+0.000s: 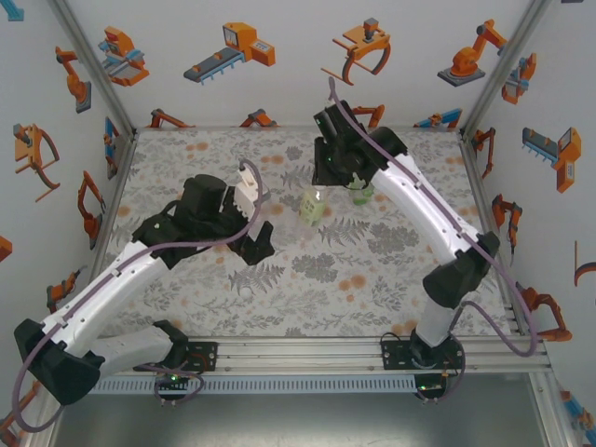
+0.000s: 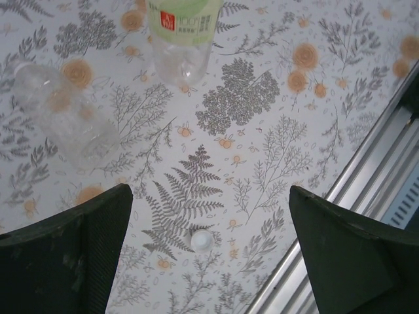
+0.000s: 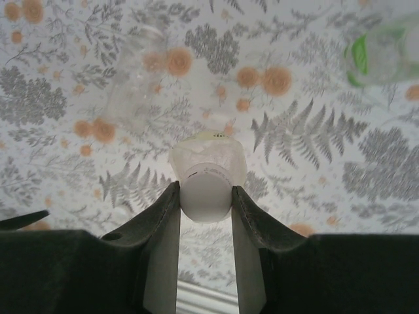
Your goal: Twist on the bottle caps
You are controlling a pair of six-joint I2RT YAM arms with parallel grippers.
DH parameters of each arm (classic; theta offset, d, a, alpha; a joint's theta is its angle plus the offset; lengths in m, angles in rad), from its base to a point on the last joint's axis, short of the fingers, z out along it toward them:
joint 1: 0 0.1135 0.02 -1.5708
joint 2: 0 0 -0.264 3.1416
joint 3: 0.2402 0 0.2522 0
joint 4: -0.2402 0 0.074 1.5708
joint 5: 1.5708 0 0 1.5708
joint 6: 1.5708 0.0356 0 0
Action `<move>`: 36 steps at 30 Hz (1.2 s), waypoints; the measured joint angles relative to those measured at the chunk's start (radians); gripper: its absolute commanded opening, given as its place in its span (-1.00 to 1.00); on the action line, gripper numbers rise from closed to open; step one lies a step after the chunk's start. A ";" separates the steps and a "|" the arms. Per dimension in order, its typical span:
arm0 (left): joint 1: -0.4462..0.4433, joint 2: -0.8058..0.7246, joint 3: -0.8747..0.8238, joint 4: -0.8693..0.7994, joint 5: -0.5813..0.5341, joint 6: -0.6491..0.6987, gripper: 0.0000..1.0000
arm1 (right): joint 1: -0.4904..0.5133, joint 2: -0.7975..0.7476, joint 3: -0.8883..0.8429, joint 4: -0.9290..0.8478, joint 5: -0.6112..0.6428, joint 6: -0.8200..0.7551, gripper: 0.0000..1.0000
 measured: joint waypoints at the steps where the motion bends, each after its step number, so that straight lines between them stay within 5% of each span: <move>1: 0.006 0.007 0.000 -0.003 -0.003 -0.031 0.94 | -0.008 0.037 0.046 -0.002 0.003 -0.031 -1.00; 11: 0.116 0.070 0.007 -0.051 -0.069 -0.422 0.93 | -0.052 0.323 0.394 -0.006 0.037 -0.260 -1.00; 23: 0.133 0.069 0.021 -0.164 -0.179 -0.668 0.94 | -0.079 0.397 0.403 -0.003 0.044 -0.353 -1.00; 30: 0.150 0.032 0.007 -0.151 -0.146 -0.689 0.93 | -0.079 0.353 0.307 0.066 0.047 -0.356 -0.61; 36: 0.150 0.005 0.000 -0.141 -0.123 -0.689 0.94 | -0.079 0.333 0.267 0.087 0.057 -0.342 -0.03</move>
